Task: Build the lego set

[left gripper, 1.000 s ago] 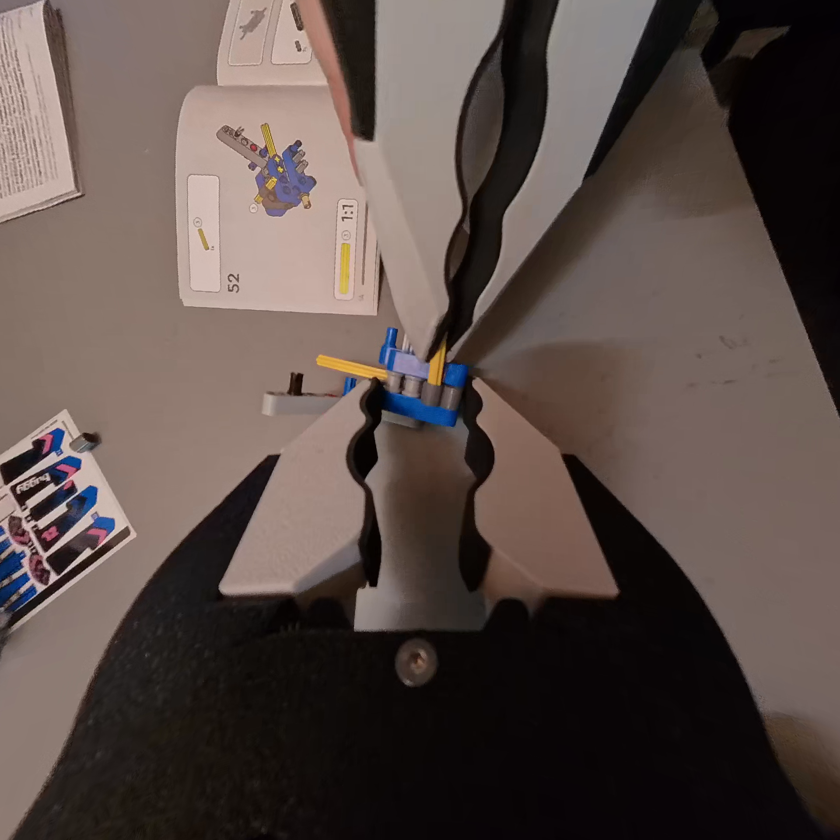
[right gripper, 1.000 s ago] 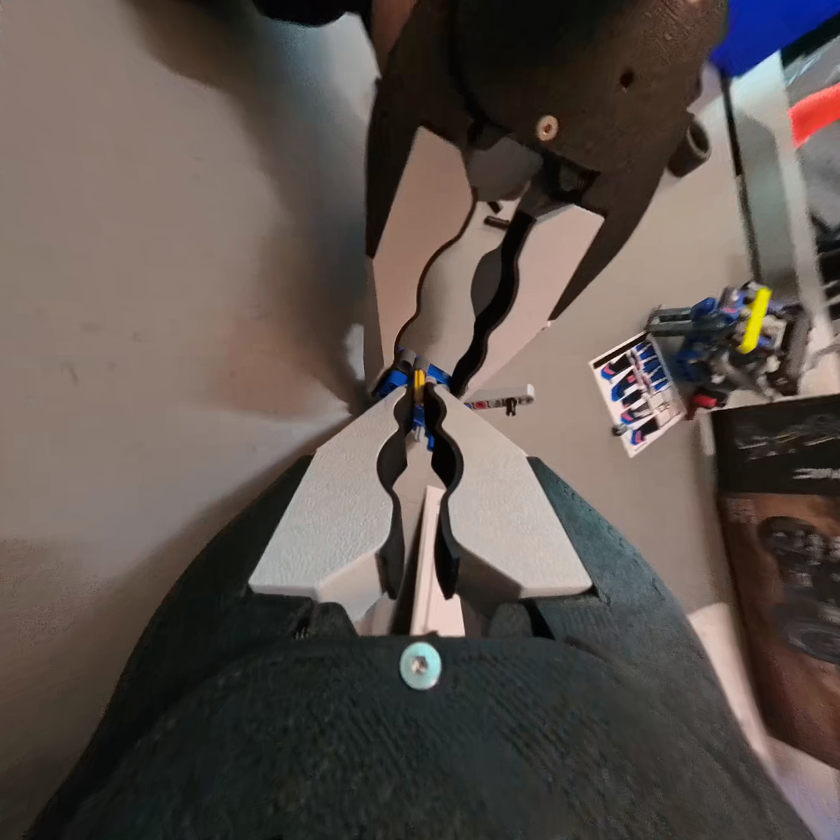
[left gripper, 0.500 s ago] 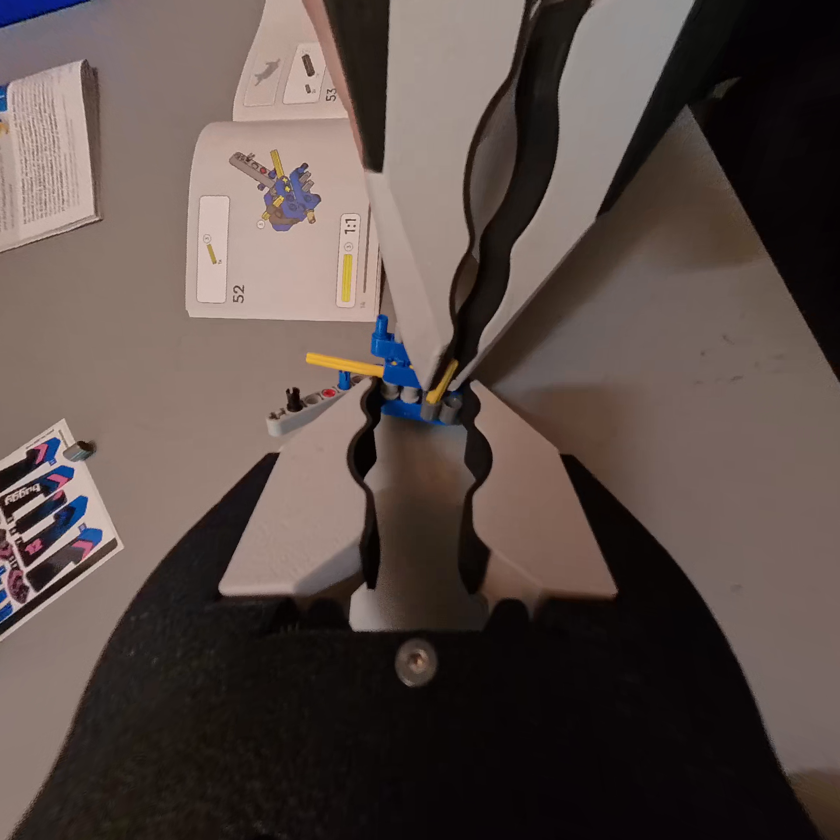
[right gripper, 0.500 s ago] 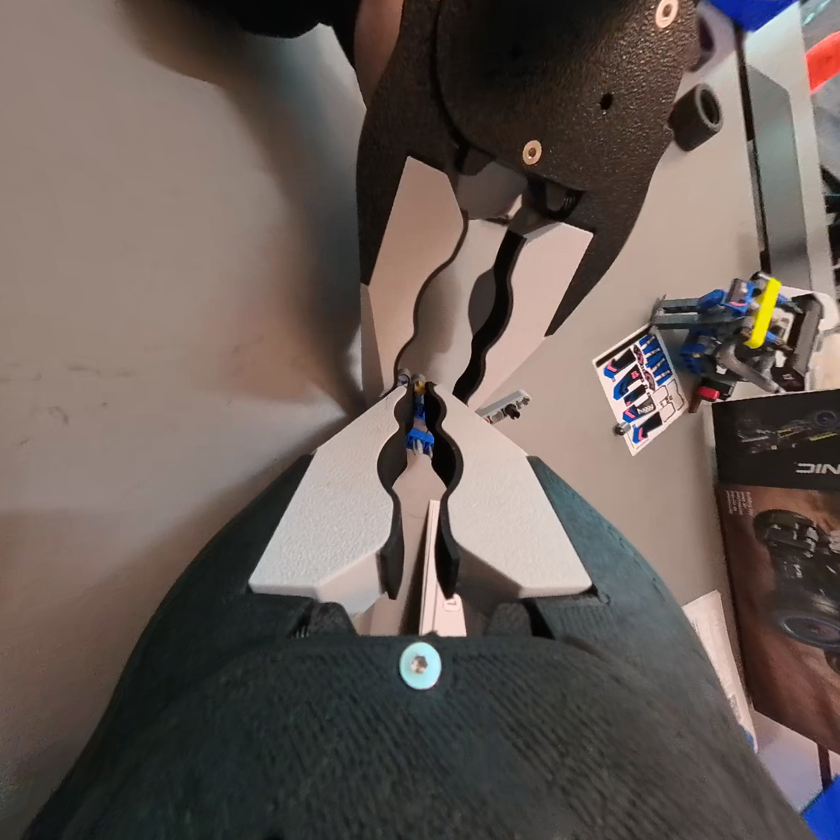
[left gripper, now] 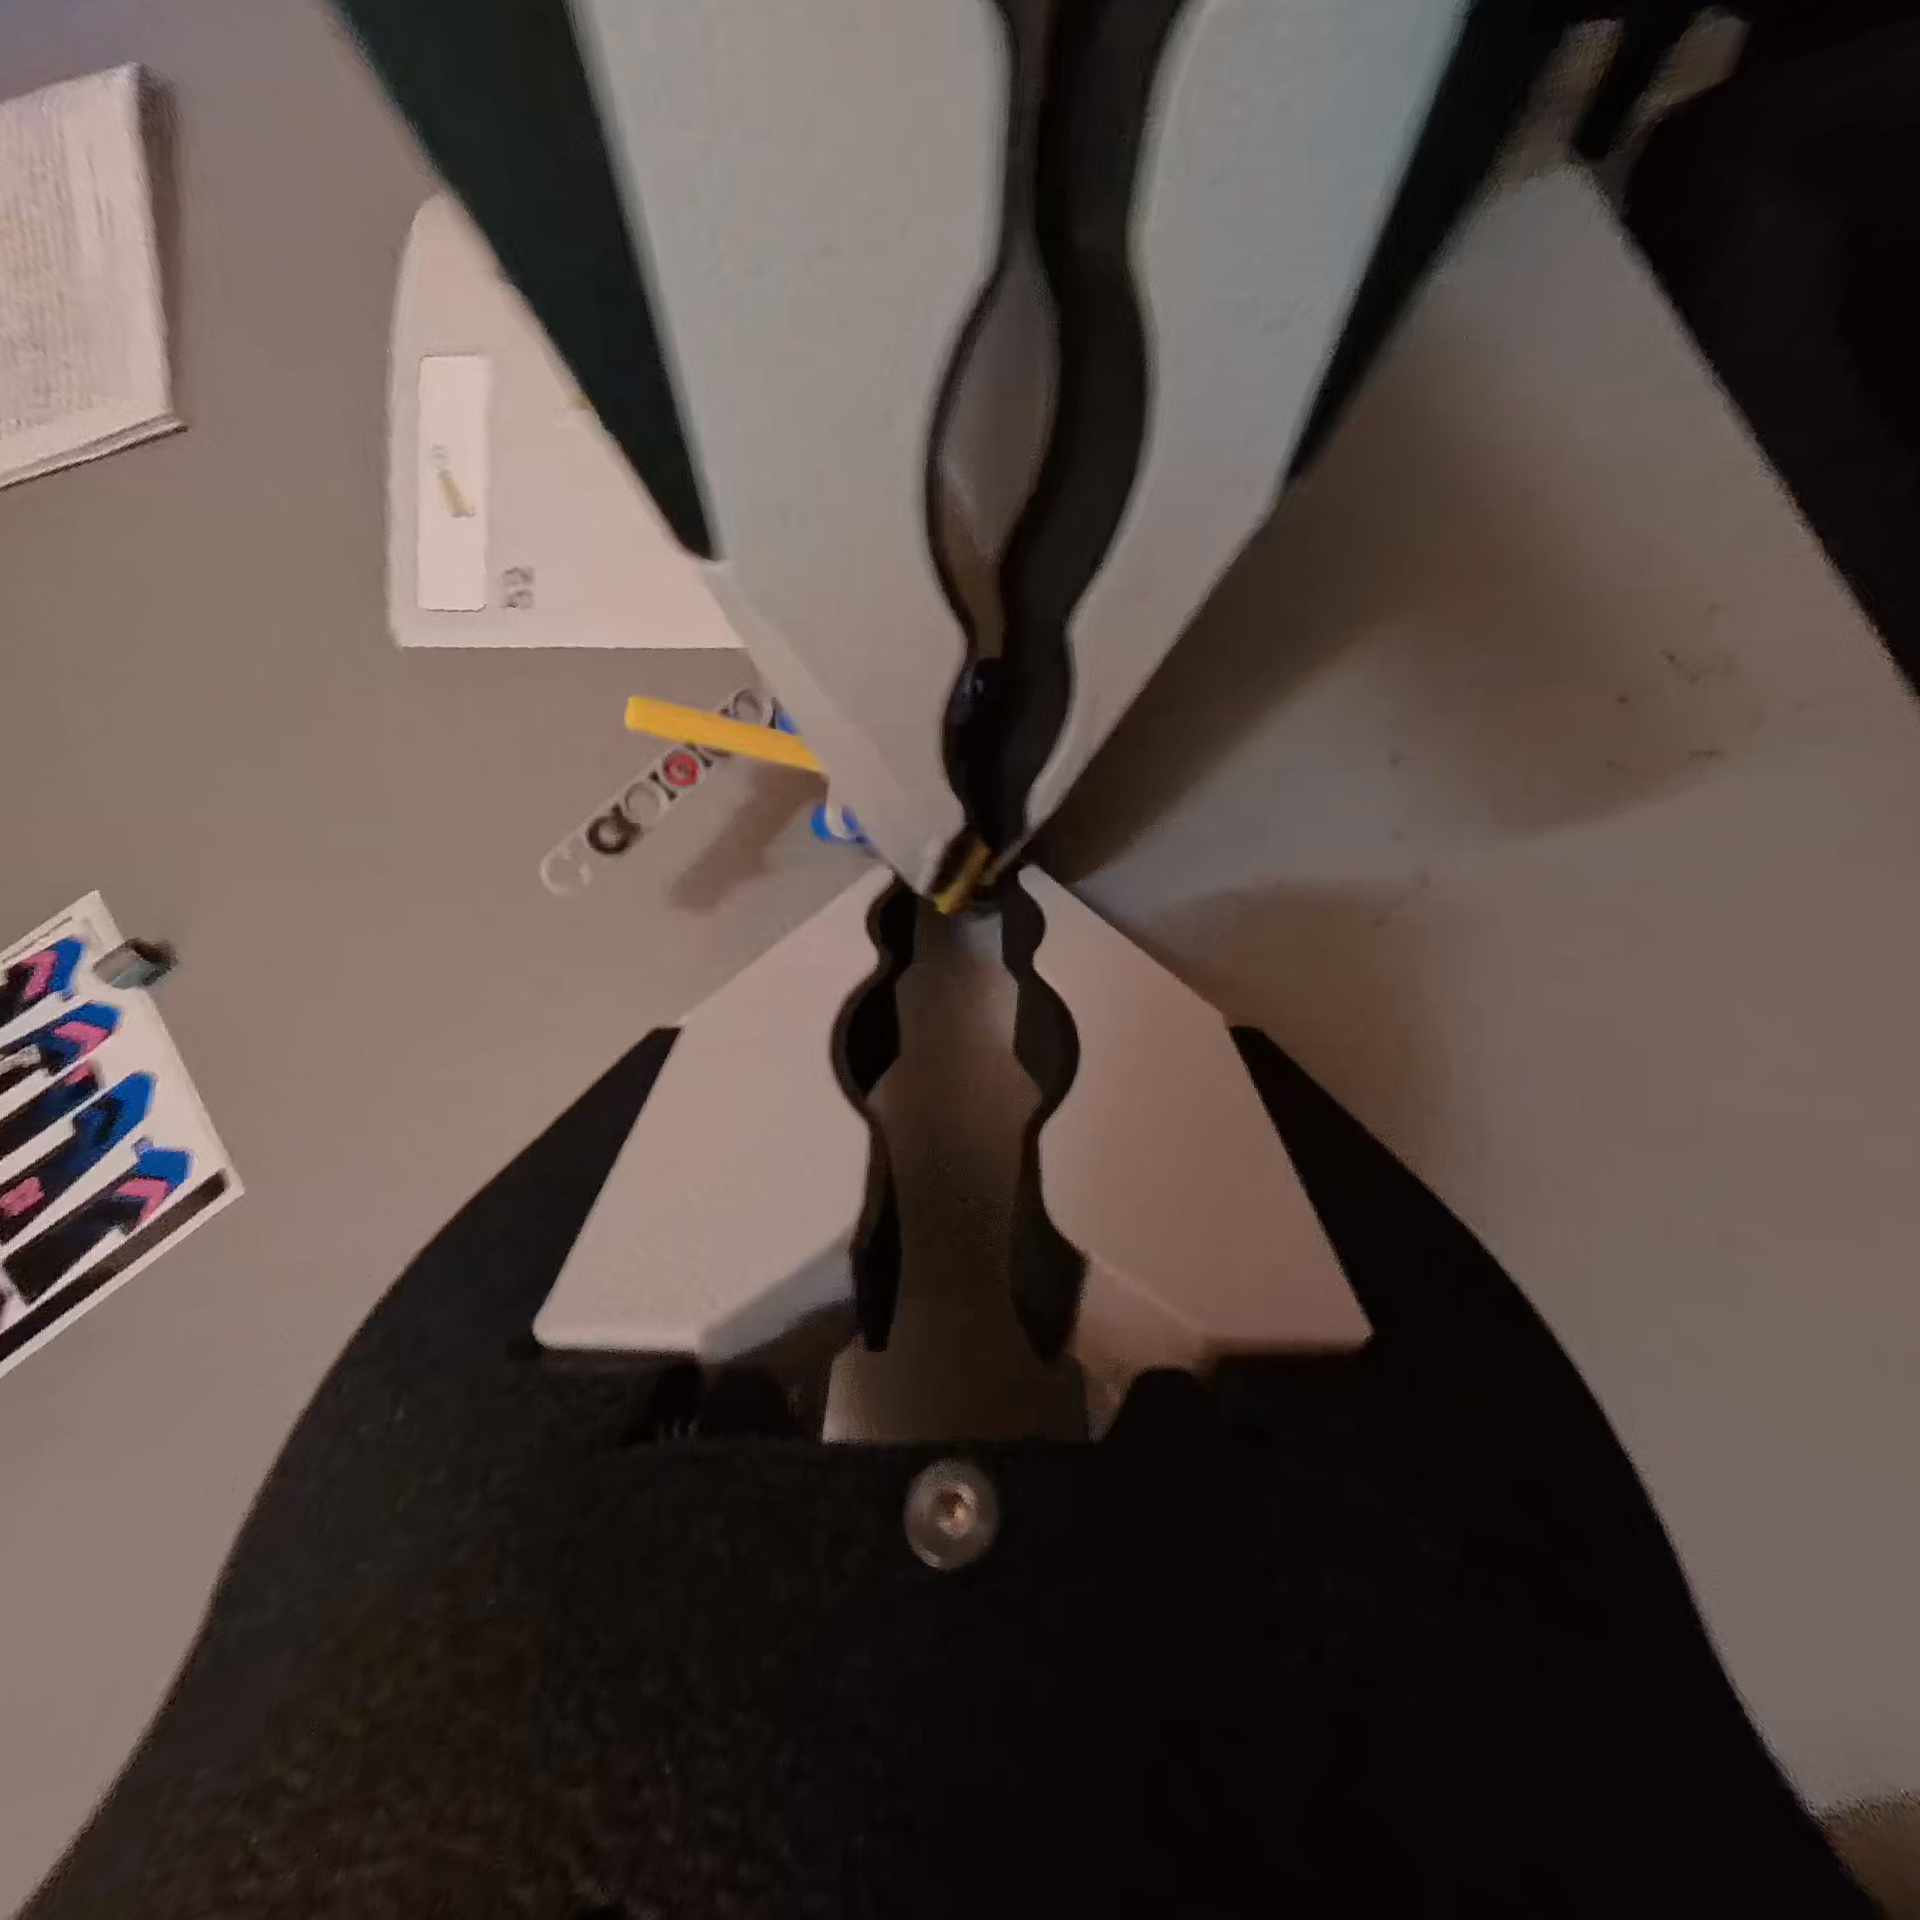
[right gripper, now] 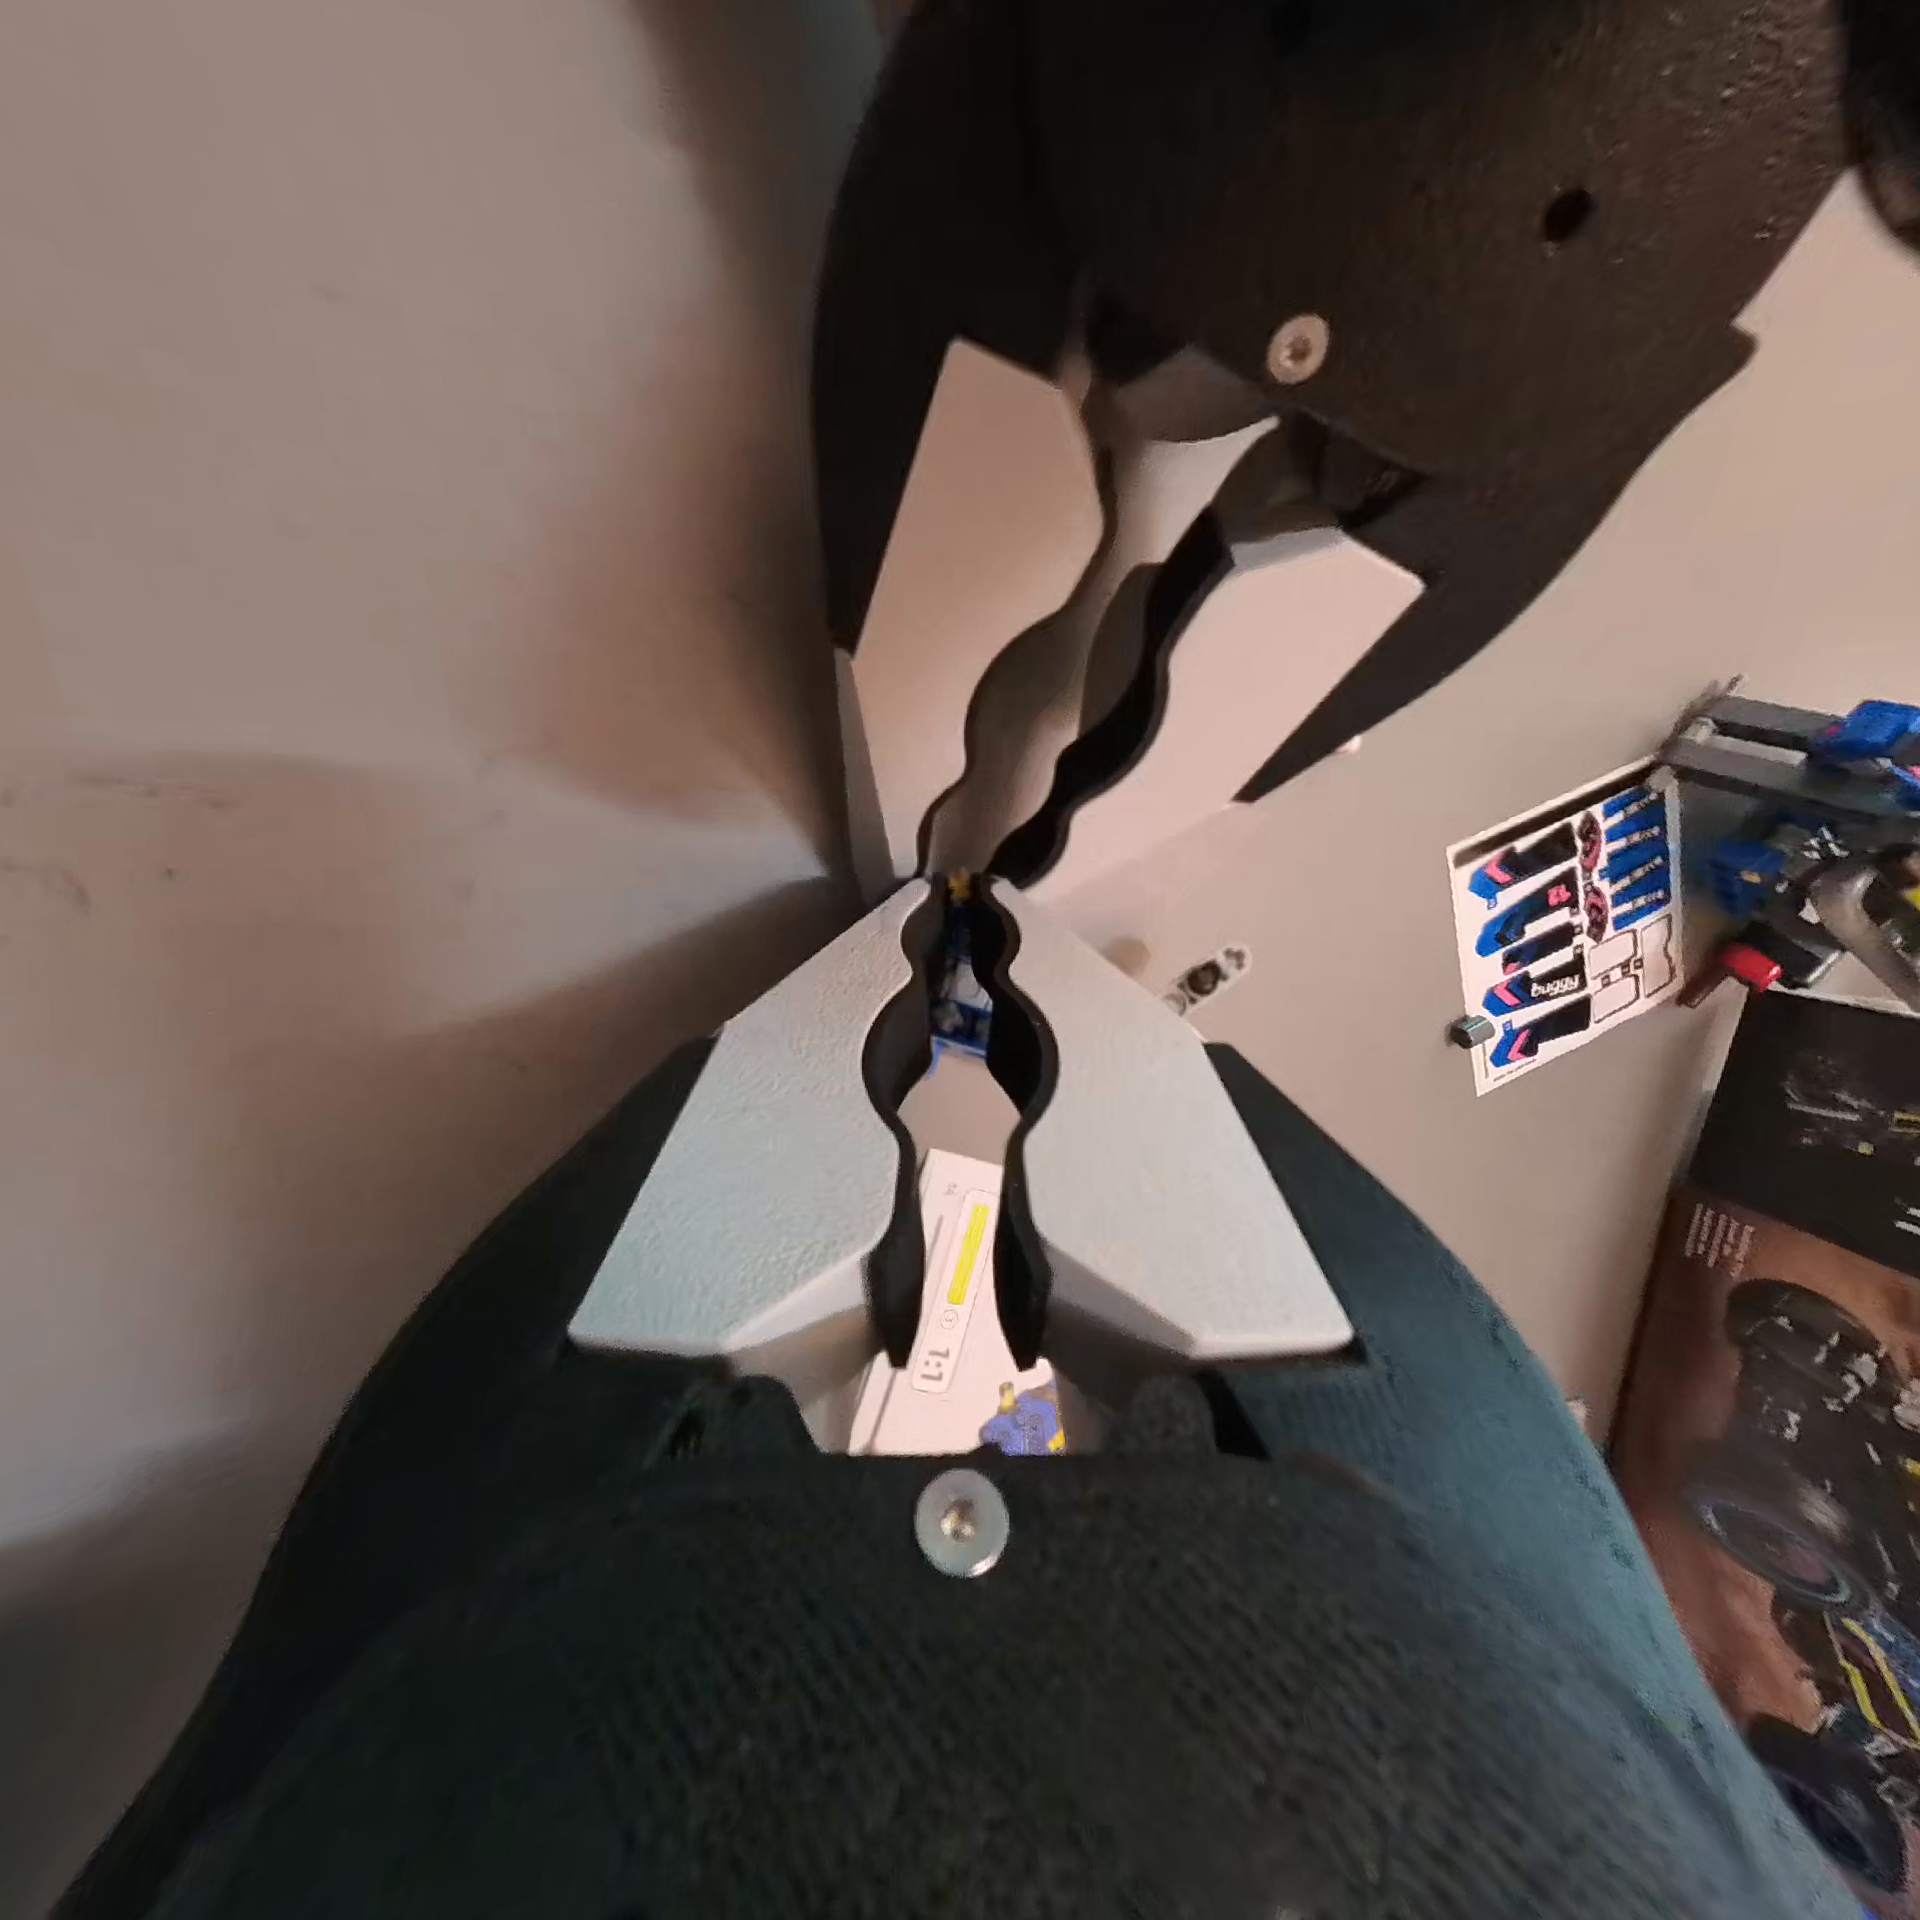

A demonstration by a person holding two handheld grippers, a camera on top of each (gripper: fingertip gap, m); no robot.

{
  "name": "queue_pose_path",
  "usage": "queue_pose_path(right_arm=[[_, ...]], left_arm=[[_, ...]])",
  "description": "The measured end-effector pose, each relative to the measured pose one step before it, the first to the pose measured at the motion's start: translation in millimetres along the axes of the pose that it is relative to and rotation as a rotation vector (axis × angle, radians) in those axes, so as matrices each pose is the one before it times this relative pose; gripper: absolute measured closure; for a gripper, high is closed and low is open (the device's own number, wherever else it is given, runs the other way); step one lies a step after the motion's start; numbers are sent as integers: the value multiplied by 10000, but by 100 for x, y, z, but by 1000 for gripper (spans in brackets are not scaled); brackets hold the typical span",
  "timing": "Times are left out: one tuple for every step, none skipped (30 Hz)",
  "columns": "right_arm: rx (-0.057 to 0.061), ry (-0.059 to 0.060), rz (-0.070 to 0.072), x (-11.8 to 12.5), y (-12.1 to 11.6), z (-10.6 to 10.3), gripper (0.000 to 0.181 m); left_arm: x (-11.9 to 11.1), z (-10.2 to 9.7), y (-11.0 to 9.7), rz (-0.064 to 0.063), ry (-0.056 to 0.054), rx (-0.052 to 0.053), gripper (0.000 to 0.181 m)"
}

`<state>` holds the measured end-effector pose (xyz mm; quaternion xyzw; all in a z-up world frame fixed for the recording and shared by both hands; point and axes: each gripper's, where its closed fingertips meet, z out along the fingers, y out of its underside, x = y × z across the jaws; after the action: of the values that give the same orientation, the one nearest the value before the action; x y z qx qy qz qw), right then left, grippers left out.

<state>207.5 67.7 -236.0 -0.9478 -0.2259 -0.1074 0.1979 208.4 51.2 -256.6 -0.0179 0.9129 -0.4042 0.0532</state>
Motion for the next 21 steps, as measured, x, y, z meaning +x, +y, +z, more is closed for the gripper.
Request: queue_pose_path(right_arm=[[-33,99,61,-33,74,-20,178],[-42,180,-144,-31,39,-77,179],[21,234,-97,23,-42,-7,179],[102,202,116,14,-37,15,179],[68,49,187,-135,124,38,179],[21,46,104,-166,320,100,179],[118,240,131,99,193,60,179],[272,35,201,-195,-88,-10,179],[301,98,213,-51,-210,-139,179],[251,394,152,409,-182,-353,179],[124,356,116,431,-40,-577,179],[98,185,163,305,12,-667,179],[103,100,263,304,82,-647,179],[68,-19,282,188,278,-501,178],[53,100,211,352,385,-389,178],[94,282,168,580,403,-327,178],[66,65,188,240,411,-292,178],[86,14,237,130,315,-271,178],[189,341,285,567,119,-298,178],[255,250,270,401,-20,-296,178],[247,-53,273,-57,-75,-218,179]], left_arm=[[-67,82,-81,-32,-48,-5,168],[8,47,-86,54,-27,27,168],[6,13,-44,91,-65,15,168],[-12,-43,-10,52,-57,9,168],[14,-66,13,25,-21,12,167],[69,-67,-2,55,12,27,167],[84,-57,19,41,43,13,168],[118,-28,30,8,90,-7,166],[65,-31,-17,3,59,25,169],[-62,-38,-51,-8,-50,39,170],[-77,-41,-27,-15,-50,32,168],[-89,-60,2,-32,-45,21,164],[-212,-109,15,-61,-107,36,159],[-289,-167,-104,-79,-143,120,155],[-279,-163,-212,-105,-133,181,152],[-309,-110,-191,-137,-163,132,149],[-262,20,-112,-128,-170,43,145],[-36,146,-79,-71,-71,-26,140],[115,235,-95,-22,-23,-63,136],[-14,299,-162,-23,-135,-66,135],[-14,336,-233,-13,-145,-39,134]])
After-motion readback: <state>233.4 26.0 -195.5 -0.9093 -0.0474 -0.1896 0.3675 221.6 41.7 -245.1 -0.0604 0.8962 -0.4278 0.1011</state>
